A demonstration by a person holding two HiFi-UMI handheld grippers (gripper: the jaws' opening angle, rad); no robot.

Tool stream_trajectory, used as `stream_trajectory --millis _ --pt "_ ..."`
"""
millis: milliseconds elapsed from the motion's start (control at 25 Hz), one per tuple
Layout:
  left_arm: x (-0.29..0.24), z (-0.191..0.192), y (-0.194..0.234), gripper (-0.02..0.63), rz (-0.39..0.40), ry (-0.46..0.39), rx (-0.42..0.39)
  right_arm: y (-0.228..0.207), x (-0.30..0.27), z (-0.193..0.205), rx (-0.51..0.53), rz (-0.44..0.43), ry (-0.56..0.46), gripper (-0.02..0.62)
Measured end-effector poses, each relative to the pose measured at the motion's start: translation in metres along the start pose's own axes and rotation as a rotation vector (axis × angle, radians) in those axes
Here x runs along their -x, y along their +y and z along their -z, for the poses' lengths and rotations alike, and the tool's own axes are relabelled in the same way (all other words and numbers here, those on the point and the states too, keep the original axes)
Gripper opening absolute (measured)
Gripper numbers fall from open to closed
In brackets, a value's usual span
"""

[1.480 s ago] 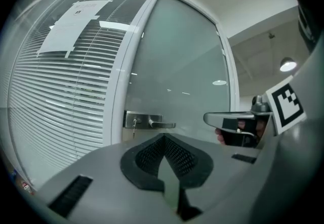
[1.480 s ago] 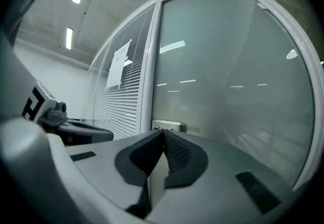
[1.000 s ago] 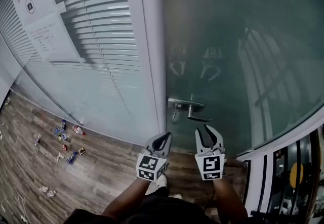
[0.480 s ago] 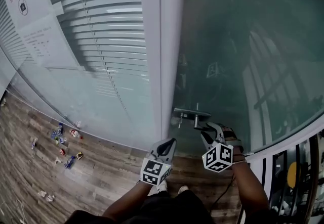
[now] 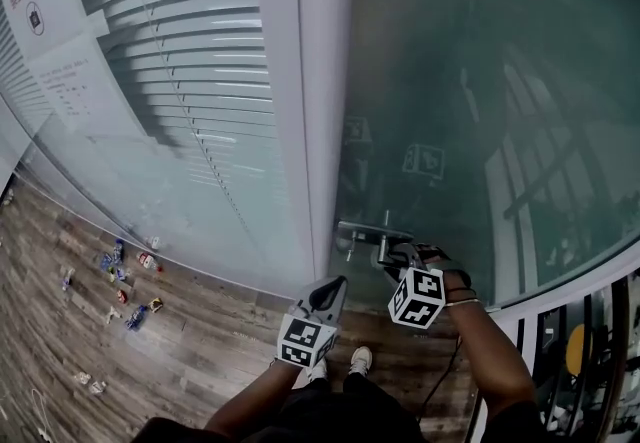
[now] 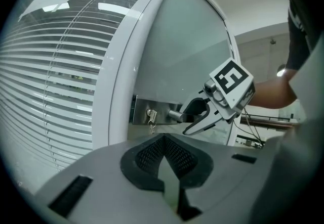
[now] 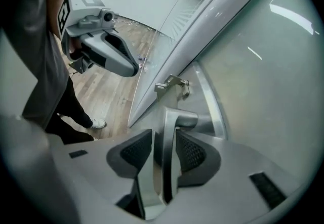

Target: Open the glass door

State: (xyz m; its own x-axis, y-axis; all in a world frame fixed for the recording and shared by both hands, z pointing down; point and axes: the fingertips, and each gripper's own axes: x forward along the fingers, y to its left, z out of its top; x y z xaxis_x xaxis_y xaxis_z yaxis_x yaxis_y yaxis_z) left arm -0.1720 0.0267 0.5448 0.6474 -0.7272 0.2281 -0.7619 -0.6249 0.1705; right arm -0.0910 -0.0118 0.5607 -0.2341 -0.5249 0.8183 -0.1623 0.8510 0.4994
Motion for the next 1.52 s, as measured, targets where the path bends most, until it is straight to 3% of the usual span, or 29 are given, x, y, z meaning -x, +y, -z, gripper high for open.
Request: stream_trajectory --millis 200,560,760,1240,1520 --pt "-0.012 -0.004 0.002 -0.003 -0.017 -0.017 -0.01 -0.002 -0.005 -0.008 -0.041 -0.039 -0.065 0.066" --pt "-0.02 -0.001 0.003 -0.003 -0.032 -0.019 -0.015 0.002 -0.005 -0.007 -0.071 -0.071 -0.162 0.055" --pt "-0.018 0.008 0.007 -0.003 -0.037 0.021 0.008 0.001 -0.006 -0.01 -0.099 -0.054 -0.223 0.055" --pt "-0.019 0.015 -0.002 -0.003 -0.044 0.002 -0.029 -0.006 -0.002 -0.026 -0.293 -0.031 -0.583 0.055" --pt "-0.024 0.014 -0.002 -0.003 -0.047 0.016 -0.027 -0.009 -0.006 -0.027 -0.298 -0.059 -0.58 0.055"
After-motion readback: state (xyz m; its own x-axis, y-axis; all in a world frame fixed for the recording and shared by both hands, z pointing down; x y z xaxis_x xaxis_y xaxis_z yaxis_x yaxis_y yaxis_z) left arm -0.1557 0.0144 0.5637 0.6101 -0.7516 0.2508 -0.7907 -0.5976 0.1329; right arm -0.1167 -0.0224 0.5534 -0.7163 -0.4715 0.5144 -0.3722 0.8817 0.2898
